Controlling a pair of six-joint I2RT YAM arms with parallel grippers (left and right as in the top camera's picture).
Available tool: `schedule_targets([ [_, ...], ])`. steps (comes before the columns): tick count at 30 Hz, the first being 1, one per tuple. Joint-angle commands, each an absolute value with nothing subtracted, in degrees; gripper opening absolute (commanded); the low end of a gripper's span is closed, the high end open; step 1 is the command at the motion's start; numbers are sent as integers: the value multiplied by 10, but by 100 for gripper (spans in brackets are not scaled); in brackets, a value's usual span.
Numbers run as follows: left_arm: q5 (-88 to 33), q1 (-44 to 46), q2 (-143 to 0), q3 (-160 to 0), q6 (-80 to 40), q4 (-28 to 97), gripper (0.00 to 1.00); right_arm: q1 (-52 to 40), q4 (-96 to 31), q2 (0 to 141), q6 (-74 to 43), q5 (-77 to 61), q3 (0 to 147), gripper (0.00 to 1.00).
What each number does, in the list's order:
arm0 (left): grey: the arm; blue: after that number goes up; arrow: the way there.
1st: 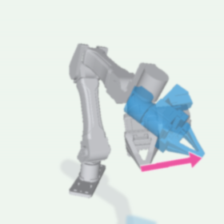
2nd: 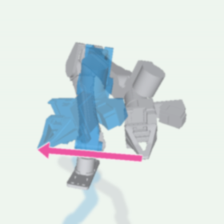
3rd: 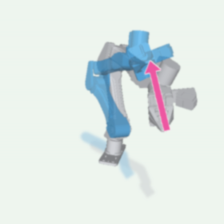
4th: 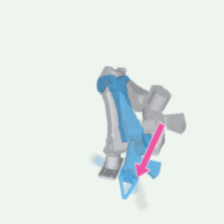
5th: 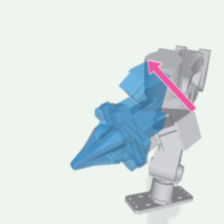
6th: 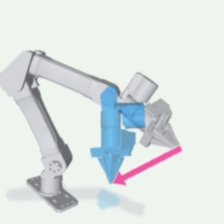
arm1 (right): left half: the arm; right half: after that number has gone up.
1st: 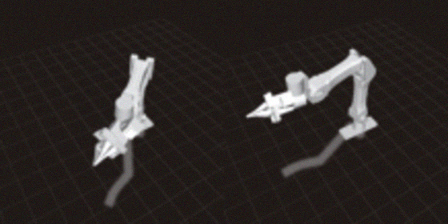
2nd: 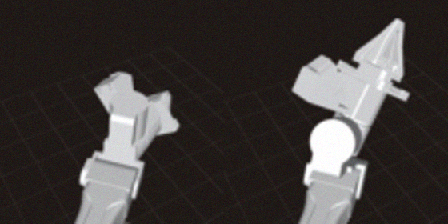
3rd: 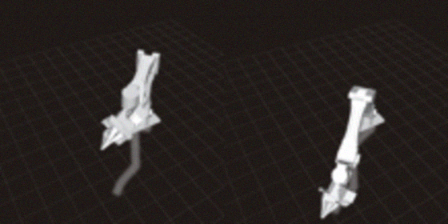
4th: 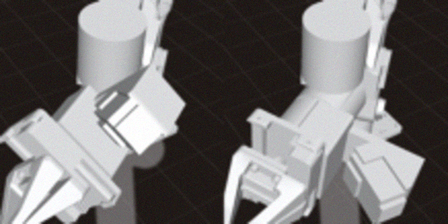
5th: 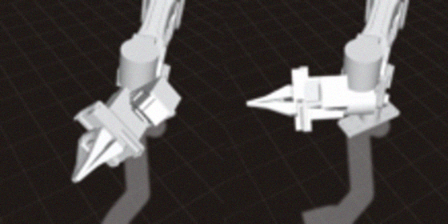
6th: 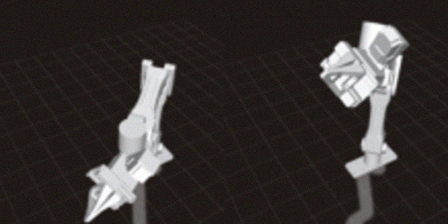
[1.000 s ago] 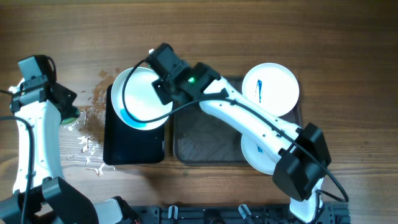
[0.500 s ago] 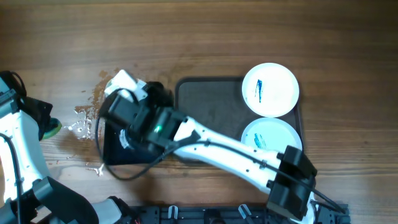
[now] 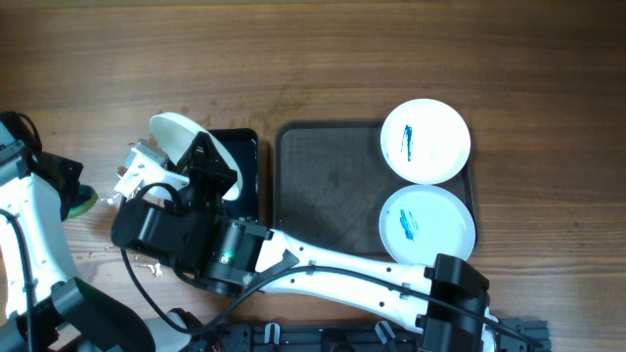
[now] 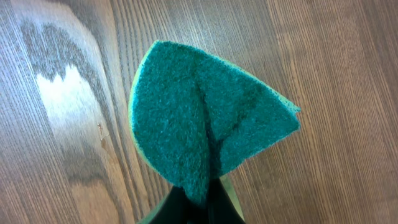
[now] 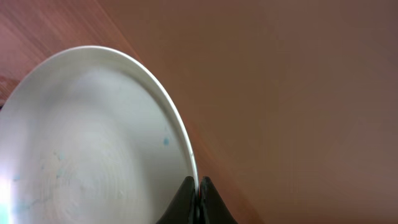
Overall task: Clean dirty plates on tray and stack at the side
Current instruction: 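Lift the plate with the right gripper and tilt it over the water tray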
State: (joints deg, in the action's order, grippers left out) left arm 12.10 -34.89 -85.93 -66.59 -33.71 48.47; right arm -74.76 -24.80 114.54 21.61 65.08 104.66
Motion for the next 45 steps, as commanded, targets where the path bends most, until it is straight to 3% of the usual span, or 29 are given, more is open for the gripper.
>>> schedule_targets([
  [1,118,-352,-860,-676,-335,482,4,-750,-246,1149,240,677,1063,5],
  [33,109,-352,-860,-676,-335,484,4,-734,-203,1149,300,680,1060,5],
  [45,109,-352,-860,-676,-335,486,4,-736,-244,1149,211,652,1056,5],
])
